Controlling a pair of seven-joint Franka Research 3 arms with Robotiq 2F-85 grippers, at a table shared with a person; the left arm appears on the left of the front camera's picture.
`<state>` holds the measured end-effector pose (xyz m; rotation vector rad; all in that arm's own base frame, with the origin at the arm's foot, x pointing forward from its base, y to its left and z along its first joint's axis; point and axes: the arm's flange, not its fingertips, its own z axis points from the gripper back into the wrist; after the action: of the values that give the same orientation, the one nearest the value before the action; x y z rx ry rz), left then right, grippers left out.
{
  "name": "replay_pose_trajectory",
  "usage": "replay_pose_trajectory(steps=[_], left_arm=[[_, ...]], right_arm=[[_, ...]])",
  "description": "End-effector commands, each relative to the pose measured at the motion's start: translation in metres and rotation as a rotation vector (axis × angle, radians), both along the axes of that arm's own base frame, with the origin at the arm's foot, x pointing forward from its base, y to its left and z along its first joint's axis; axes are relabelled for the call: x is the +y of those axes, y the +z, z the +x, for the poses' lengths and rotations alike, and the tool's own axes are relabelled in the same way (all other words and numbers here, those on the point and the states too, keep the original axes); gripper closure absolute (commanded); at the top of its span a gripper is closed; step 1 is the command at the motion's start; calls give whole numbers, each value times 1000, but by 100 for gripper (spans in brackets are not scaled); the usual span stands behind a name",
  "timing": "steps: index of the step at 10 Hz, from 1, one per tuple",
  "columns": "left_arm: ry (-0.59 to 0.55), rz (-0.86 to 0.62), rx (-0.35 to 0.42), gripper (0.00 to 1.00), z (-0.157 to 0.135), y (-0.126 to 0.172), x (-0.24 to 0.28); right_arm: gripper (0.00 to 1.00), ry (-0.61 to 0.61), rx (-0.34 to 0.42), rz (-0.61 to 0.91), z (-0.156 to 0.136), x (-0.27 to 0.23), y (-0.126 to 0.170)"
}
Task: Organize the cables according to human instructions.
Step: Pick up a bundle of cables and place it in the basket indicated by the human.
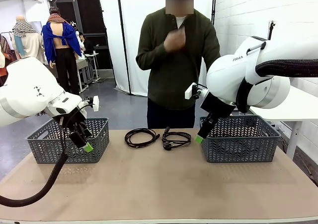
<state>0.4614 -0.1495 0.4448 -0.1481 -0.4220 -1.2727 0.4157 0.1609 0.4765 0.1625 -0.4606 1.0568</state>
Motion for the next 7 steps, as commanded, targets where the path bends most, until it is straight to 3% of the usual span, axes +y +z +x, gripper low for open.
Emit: replay_pose_trajectory(steps=[1, 7], left_arm=[[-1, 0, 9, 0, 0, 3, 0], [-1, 0, 9, 0, 0, 3, 0]], right_arm=[[0, -5, -4, -1, 1, 0, 0], [0, -5, -4, -1, 1, 0, 0]])
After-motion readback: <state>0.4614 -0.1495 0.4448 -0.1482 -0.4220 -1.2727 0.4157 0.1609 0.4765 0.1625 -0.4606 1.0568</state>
